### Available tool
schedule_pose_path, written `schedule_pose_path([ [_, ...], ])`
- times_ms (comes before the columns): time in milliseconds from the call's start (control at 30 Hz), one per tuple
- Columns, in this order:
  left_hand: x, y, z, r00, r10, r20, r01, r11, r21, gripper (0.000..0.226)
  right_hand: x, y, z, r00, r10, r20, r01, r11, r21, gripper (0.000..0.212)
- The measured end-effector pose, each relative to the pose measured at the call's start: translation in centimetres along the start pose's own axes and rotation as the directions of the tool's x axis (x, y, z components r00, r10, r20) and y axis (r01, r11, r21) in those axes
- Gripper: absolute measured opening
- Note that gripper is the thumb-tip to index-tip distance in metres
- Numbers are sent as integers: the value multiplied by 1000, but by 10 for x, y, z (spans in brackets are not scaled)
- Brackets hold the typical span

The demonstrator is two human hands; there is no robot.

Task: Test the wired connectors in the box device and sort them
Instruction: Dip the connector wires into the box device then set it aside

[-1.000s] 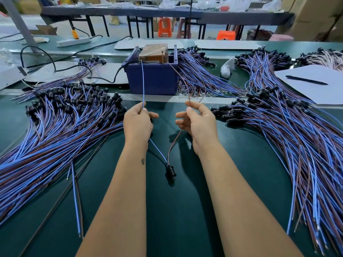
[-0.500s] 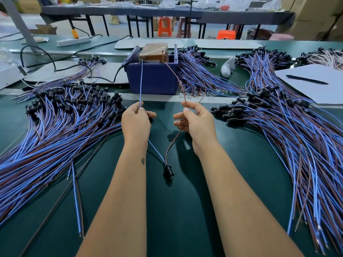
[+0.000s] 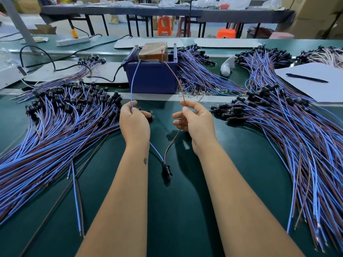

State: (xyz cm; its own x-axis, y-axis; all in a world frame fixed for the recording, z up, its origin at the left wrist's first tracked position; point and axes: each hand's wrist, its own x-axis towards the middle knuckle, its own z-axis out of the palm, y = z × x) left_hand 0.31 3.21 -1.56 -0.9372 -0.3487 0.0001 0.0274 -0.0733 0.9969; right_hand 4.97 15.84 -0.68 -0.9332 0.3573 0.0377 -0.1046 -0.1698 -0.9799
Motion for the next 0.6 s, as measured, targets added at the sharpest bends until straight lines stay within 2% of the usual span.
schedule_pose_path([
  [233,2,-1,1,999,-22,-43,20,999,-34,32,-1,-3,0,1000,14,5,-14,1000,17,24],
  [600,1,-1,-1,1000,-9,-29,7,999,-52,30,0,-3,1,1000,7,2,-7,1000,2,24],
])
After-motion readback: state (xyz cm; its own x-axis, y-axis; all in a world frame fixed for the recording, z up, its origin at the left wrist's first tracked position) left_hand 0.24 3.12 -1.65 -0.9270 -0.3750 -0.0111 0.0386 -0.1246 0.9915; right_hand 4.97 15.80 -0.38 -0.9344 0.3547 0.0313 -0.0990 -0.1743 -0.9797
